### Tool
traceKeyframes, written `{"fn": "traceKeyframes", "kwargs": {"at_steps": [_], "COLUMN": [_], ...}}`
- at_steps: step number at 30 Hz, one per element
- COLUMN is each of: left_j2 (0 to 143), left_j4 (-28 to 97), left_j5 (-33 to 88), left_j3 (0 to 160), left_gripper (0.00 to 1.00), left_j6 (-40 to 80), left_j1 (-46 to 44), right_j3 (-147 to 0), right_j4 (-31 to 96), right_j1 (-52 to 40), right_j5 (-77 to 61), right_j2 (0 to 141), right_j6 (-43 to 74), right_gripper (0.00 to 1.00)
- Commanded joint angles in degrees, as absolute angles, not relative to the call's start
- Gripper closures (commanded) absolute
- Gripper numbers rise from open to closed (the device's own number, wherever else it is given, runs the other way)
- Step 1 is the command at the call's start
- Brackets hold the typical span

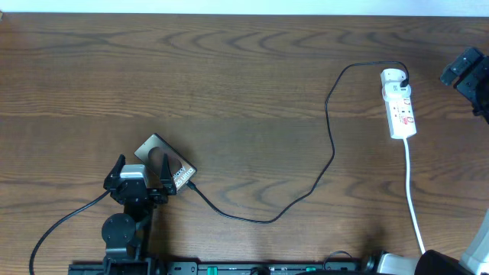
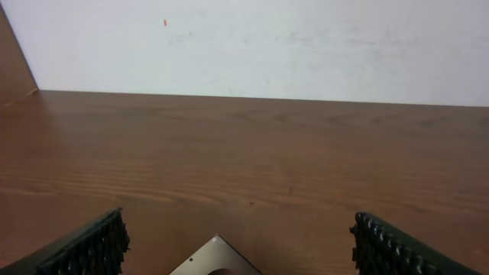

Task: Plug charger to phone and switch on socket

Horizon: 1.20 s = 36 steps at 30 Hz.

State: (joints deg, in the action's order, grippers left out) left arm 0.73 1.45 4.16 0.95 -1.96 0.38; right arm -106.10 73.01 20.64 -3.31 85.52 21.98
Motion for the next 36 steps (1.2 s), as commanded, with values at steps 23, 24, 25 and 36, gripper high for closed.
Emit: {"fn": "traceKeyframes", "kwargs": {"at_steps": [23, 24, 25, 36], "left_j2": [0.3, 0.3, 0.3, 0.3], "left_j4": [3.8, 3.8, 3.8, 3.8], "left_j5": [5.5, 5.5, 5.5, 5.5], "left_j3": [0.2, 0.2, 0.2, 0.2], "left_gripper": [0.08, 0.08, 0.08, 0.08], "left_j6": [-2.3, -2.3, -2.3, -2.3], "left_j1": [0.7, 0.7, 0.7, 0.7], "right_j3": [-11.3, -4.3, -1.2, -0.3], "right_j4": [-27.7, -32.8, -34.7, -17.8], "right_j1": [4.4, 4.4, 4.4, 4.4], "right_j5": [-2.9, -2.9, -2.7, -1.4], "right_j2": [45.2, 40.2, 37.7, 20.4], "right_j6": [22.2, 22.2, 22.2, 22.2], "right_gripper": [0.01, 0.01, 0.01, 0.01]}}
